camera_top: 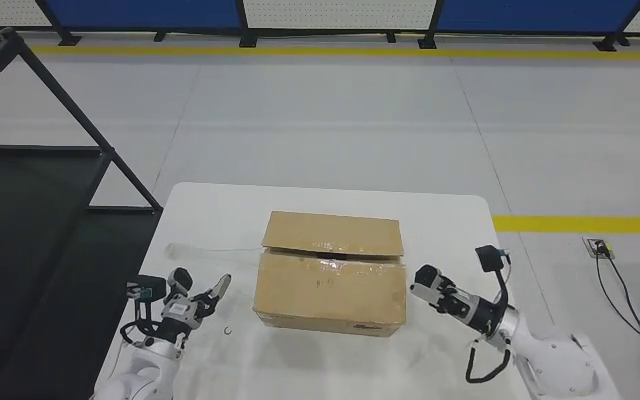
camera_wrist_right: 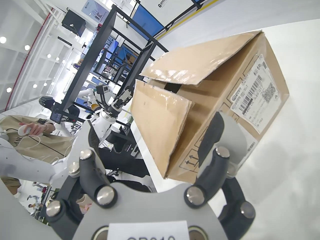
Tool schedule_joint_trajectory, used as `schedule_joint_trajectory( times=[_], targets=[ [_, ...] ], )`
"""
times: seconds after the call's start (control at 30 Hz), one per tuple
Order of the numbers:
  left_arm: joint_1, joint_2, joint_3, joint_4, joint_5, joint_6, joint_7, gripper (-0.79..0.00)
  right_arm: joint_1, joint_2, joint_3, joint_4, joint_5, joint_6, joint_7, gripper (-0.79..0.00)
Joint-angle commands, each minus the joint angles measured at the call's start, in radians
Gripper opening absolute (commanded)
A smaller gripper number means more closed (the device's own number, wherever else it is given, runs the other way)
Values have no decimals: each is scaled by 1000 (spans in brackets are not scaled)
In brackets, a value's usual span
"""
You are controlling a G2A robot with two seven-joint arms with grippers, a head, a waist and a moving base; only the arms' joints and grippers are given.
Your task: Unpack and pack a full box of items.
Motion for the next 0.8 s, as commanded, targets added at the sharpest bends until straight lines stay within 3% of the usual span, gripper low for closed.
schedule_joint_trajectory(
  times=[0.0, 0.17, 0.33, 0.57, 0.77],
  targets=[
    [6, 0, -4, 0, -5, -4, 7, 0, 40, -1, -23, 33, 23, 3, 30, 0],
    [18, -1, -8, -2, -10, -15, 20, 0, 117, -3, -71, 106, 107, -11, 101, 0],
    [22, -1, -1, -4, -2, -24, 22, 0, 129, 3, -69, 121, 240, -84, 193, 0],
    [17, -2, 8, -24, 1, -42, 24, 0, 82, 23, -25, 77, 385, -169, 341, 0],
    [21, 1, 11, -59, -6, -116, 9, 0, -15, 58, -6, -69, 370, -176, 334, 0]
  ],
)
